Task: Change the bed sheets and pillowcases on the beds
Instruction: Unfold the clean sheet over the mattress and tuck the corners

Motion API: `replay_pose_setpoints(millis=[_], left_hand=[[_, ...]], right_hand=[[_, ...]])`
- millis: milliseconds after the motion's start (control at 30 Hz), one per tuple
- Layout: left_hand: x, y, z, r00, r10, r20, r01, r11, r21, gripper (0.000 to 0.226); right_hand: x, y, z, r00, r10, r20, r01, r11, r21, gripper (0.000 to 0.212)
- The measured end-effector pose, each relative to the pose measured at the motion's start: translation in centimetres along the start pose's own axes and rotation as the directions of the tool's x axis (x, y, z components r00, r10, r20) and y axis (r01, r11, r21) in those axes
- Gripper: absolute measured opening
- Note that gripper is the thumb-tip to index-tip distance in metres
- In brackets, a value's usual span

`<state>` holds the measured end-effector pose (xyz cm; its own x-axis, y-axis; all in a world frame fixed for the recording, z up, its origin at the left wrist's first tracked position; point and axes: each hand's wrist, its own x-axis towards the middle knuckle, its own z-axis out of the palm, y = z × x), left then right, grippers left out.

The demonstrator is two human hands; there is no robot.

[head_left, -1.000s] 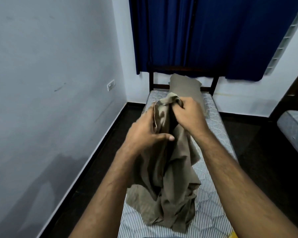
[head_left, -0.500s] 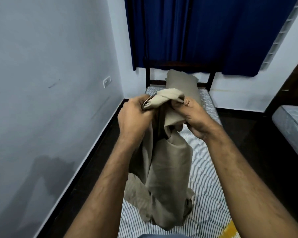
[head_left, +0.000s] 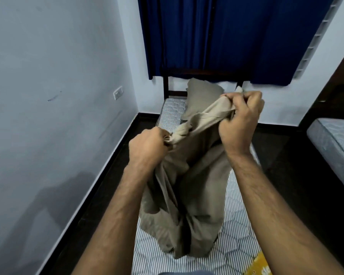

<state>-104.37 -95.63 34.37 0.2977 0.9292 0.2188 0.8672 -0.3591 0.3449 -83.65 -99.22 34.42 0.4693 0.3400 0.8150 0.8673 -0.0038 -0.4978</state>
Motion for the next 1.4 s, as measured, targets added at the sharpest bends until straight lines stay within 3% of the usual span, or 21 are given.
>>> replay_pose_setpoints(millis=[100, 167, 233, 300, 367, 400, 467, 533, 600, 633, 733, 800, 933, 967, 1033, 1067, 1133, 1200, 1267, 1333, 1400], left_hand=[[-0.2, -0.7, -0.1, 0.965, -0.175, -0.196, 0.164, 0.984, -0.07, 0.02], [-0.1, -0.9, -0.3, 0.897, -0.289, -0.334, 0.185, 0.932, -0.312, 0.025], [0.2, -0.7, -0.1, 0.881, -0.349, -0.319, 0.144, 0.841, -0.522, 0.028], [0.4, -0.5, 0.5, 0.906, -0.361, -0.222, 0.082, 0.662, -0.745, 0.031], [0.3, -0.3, 1.3, 0.927, -0.351, -0.134, 0.086, 0.546, -0.834, 0.021], [0.1, -0.2, 1.5, 0.945, -0.302, -0.127, 0.089, 0.609, -0.788, 0.015], [0.2, -0.7, 2.4, 0.982, -0.122, -0.144, 0.019, 0.823, -0.567, 0.039], [0.4, -0.9, 2.8, 0.991, -0.028, -0.128, -0.017, 0.943, -0.333, 0.053], [0.5, -0.9, 3.0, 0.979, -0.132, -0.158, 0.067, 0.931, -0.359, 0.042], [0.5, -0.8, 2.7, 0.947, -0.271, -0.173, 0.137, 0.828, -0.544, 0.041], [0.5, -0.5, 1.2, 0.791, -0.612, -0.022, 0.145, 0.222, -0.964, 0.04], [0.5, -0.3, 0.7, 0.8, -0.6, -0.027, 0.066, 0.133, -0.989, 0.032], [-0.4, 1.2, 1.1, 0.895, -0.437, -0.084, -0.099, -0.012, -0.995, 0.03], [-0.4, 0.9, 1.5, 0.928, -0.357, -0.112, -0.123, -0.008, -0.992, 0.032], [-0.1, 0.1, 2.2, 0.985, -0.118, -0.125, -0.105, 0.162, -0.981, 0.016], [0.1, -0.2, 2.5, 0.997, 0.036, -0.068, -0.076, 0.312, -0.947, 0.02], [0.0, -0.2, 3.1, 0.953, 0.262, 0.155, -0.08, 0.708, -0.702, 0.075], [-0.6, 1.1, 3.7, 0.908, 0.234, 0.347, -0.156, 0.959, -0.237, 0.075], [-0.7, 1.8, 3.6, 0.962, 0.141, 0.234, -0.143, 0.99, -0.009, 0.043], [0.0, 0.7, 3.3, 0.999, -0.03, -0.031, 0.023, 0.98, -0.196, 0.039], [0.6, -1.0, 2.7, 0.926, -0.249, -0.283, 0.045, 0.819, -0.572, 0.045]], right_hand=[[-0.6, -0.1, -0.1, 0.959, -0.21, 0.191, 0.225, 0.972, -0.061, 0.015], [-1.5, 0.9, 0.7, 0.891, -0.14, 0.431, 0.211, 0.97, -0.121, 0.024], [-2.4, 2.1, 1.6, 0.795, 0.02, 0.606, 0.038, 0.996, -0.082, 0.037], [-2.7, 2.7, 2.0, 0.809, 0.106, 0.578, -0.191, 0.977, 0.089, 0.037], [-2.3, 1.9, 1.6, 0.826, 0.287, 0.485, -0.47, 0.826, 0.311, 0.049], [-2.0, 1.3, 1.3, 0.784, 0.371, 0.498, -0.587, 0.706, 0.396, 0.052], [-1.5, 1.2, 1.4, 0.728, 0.375, 0.574, -0.674, 0.544, 0.5, 0.043], [-1.4, 1.4, 1.4, 0.76, 0.312, 0.57, -0.621, 0.606, 0.497, 0.042], [-1.8, 2.3, 1.3, 0.797, 0.147, 0.585, -0.453, 0.787, 0.419, 0.06], [-2.0, 2.8, 1.2, 0.763, 0.028, 0.646, -0.351, 0.857, 0.377, 0.064], [-3.3, 3.3, 0.5, 0.467, -0.08, 0.881, -0.037, 0.993, 0.11, 0.06], [-4.5, 4.0, 0.8, 0.399, 0.044, 0.916, 0.09, 0.992, -0.086, 0.049], [-5.6, 7.2, 1.4, 0.4, 0.36, 0.843, 0.131, 0.887, -0.442, 0.024], [-5.3, 7.9, 1.1, 0.464, 0.41, 0.785, 0.03, 0.879, -0.477, 0.026], [-4.0, 7.9, 0.5, 0.709, 0.402, 0.579, -0.251, 0.912, -0.326, 0.032], [-3.0, 7.1, 0.0, 0.832, 0.345, 0.434, -0.327, 0.938, -0.118, 0.025], [-0.7, 4.8, -0.8, 0.943, 0.204, 0.261, -0.277, 0.919, 0.28, 0.015], [0.8, 2.8, -1.0, 0.924, 0.059, 0.378, -0.238, 0.861, 0.449, 0.011], [1.1, 1.1, -1.8, 0.783, -0.085, 0.616, -0.286, 0.831, 0.478, 0.008], [0.5, 1.4, -2.4, 0.624, -0.127, 0.771, -0.323, 0.857, 0.402, 0.02], [-0.6, 3.2, -2.5, 0.488, -0.101, 0.867, -0.315, 0.906, 0.283, 0.016]])
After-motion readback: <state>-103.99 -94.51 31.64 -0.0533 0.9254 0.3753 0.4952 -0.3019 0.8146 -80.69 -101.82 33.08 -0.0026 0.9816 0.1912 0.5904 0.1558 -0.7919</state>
